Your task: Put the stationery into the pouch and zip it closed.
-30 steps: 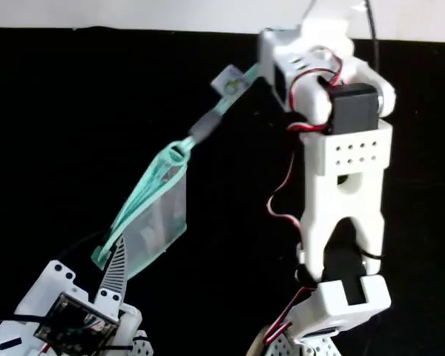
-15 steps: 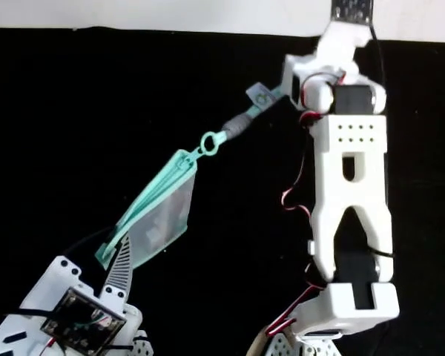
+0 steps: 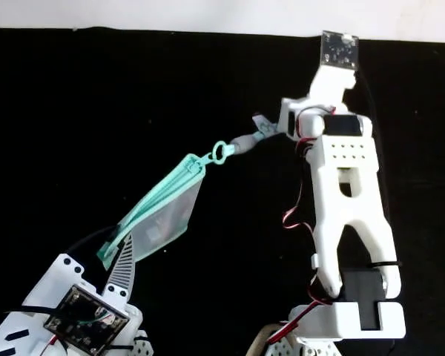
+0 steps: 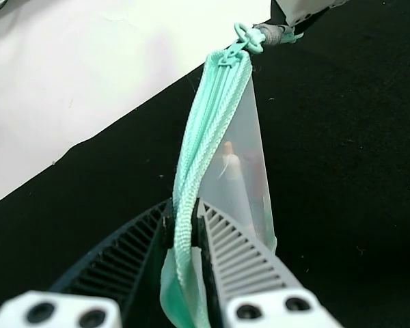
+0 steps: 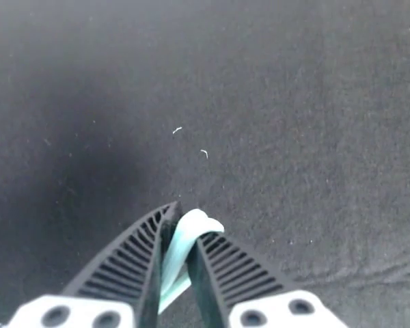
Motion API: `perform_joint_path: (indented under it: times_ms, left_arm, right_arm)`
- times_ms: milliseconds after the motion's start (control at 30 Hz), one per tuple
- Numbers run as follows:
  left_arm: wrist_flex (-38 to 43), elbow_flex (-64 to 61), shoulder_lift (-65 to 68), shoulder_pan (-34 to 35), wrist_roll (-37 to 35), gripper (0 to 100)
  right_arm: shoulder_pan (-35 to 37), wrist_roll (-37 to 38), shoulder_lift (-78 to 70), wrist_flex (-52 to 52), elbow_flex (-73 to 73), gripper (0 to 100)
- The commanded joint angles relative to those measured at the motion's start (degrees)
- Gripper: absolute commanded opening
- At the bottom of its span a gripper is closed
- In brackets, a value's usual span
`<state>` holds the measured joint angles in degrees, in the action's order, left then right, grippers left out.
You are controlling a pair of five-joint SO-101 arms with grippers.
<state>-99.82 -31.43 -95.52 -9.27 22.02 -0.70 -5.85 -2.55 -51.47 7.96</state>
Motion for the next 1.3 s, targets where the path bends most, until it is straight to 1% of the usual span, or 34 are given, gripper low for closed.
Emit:
perform_joint_path:
  times_ms: [0,133,267,567,700,800,933,1000,1100,1167,1267]
  left_arm:
    - [-1.1,-0.3,-0.4,1.2,0.2,1]
    - [-1.1,-0.3,-0.4,1.2,0.2,1]
    - [-1.1,-0.3,-0.1,1.2,0.2,1]
    - [-0.9,-0.3,0.1,1.2,0.3,1]
    - [0.6,-0.3,0.1,1.2,0.3,1]
    - [1.1,-0.3,0.2,1.2,0.3,1]
    - [3.0,-0.3,0.2,1.2,0.3,1]
    - [4.7,-0.3,0.3,1.2,0.3,1]
    - [9.0,-0.4,0.3,1.3,0.3,1]
    - [14.2,-2.2,0.3,1.3,0.3,1]
    - [22.9,-8.4,0.2,2.1,0.2,1]
  right_arm:
    - [-4.2,0.2,-0.4,-0.2,0.2,0.6]
    - [1.6,0.0,-0.4,-3.8,0.1,0.9]
    - [5.2,-0.1,-0.4,-4.7,0.1,0.9]
    - [8.3,-0.1,-0.3,-4.8,0.1,1.0]
    - [10.4,-0.1,-0.4,-4.6,0.0,1.4]
    - [11.6,-0.2,-0.4,-4.6,0.0,8.9]
    - [12.1,-0.2,-0.4,-4.4,0.0,26.4]
    - [12.8,-0.2,-0.4,-4.6,0.0,32.7]
    - [14.2,-0.2,-0.3,-4.6,0.0,34.2]
    - [15.4,-0.2,-0.3,-4.5,-0.2,34.2]
    - [16.9,-0.2,-0.3,-4.7,-1.8,34.2]
